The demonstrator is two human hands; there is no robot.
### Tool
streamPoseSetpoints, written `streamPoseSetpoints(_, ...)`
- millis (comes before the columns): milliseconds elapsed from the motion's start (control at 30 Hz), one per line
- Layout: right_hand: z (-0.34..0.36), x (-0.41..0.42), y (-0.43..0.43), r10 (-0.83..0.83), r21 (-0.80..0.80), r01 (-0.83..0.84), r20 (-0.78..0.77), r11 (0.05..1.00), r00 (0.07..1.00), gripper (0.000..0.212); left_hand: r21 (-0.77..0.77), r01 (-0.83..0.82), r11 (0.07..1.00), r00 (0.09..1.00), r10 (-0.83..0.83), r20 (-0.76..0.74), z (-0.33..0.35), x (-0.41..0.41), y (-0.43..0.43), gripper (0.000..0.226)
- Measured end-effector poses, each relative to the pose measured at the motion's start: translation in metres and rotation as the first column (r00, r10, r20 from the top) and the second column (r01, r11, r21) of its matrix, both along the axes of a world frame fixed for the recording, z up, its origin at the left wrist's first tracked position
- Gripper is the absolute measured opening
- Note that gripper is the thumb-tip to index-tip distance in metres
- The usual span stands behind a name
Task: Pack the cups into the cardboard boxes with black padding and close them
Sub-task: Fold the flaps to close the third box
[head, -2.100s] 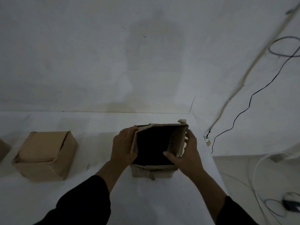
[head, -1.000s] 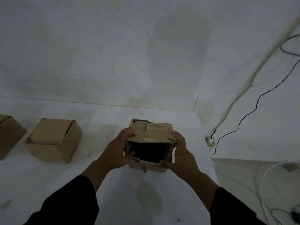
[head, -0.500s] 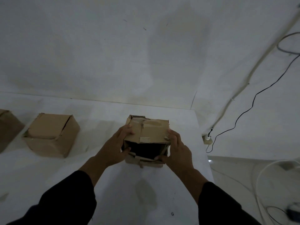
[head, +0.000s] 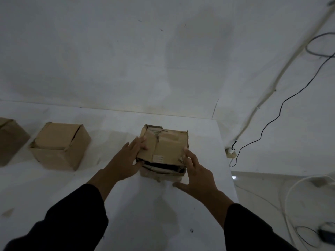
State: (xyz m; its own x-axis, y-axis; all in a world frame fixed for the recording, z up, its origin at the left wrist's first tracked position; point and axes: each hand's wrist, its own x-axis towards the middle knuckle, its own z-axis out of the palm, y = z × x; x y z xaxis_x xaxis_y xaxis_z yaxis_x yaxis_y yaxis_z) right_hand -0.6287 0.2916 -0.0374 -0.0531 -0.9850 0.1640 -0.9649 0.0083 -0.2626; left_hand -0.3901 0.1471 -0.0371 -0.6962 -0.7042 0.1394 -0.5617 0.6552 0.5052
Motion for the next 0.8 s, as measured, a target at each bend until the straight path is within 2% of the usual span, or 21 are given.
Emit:
streamPoseSetpoints(133, -0.007, 0.002, 0.001, -0.033, -0.074, 0.029, -0.055, 0.997, 0.998, 0.074, 0.004, 0.001, 1.0, 0.999, -0.001, 0.035, 0.003, 0.002, 0.007, 0.078)
streamPoseSetpoints(233, -0.012, 0.006, 0.0, -0.067, -0.116, 0.055, -0.102, 0.992, 0.993, 0.073, -0.04, 0.022, 0.999, 0.997, -0.019, 0.08, 0.0, 0.006, 0.01, 0.084)
streamPoseSetpoints(400, -0.015, 0.005, 0.003, -0.049, -0.083, 0.045, -0.043, 0.996, 0.998, 0.06, -0.154, 0.013, 0.988, 0.993, 0.005, 0.117, -0.007, 0.009, 0.016, 0.1)
streamPoseSetpoints(500, 0.0, 0.008, 0.0, -0.048, -0.008, 0.049, 0.088, 0.999, 0.995, 0.052, -0.073, -0.141, 0.987, 0.989, 0.137, -0.057, -0.007, 0.0, 0.025, 0.082)
streamPoseSetpoints(567, 0.013, 0.008, -0.008, -0.123, 0.077, 0.106, 0.279, 0.991, 0.952, 0.053, 0.058, -0.251, 0.966, 0.94, 0.258, -0.225, -0.003, -0.012, 0.029, 0.061)
streamPoseSetpoints(633, 0.023, 0.005, -0.017, -0.181, 0.085, 0.16, 0.427, 0.983, 0.886, 0.043, 0.14, -0.358, 0.923, 0.868, 0.385, -0.313, 0.003, -0.023, 0.029, 0.035)
streamPoseSetpoints(700, 0.027, 0.002, -0.026, -0.213, 0.02, 0.233, 0.485, 0.972, 0.848, 0.027, 0.194, -0.444, 0.875, 0.823, 0.484, -0.298, 0.009, -0.03, 0.024, 0.019)
streamPoseSetpoints(800, 0.027, 0.002, -0.039, -0.246, -0.028, 0.33, 0.608, 0.944, 0.755, 0.012, 0.296, -0.49, 0.82, 0.797, 0.559, -0.228, 0.016, -0.032, 0.013, 0.019)
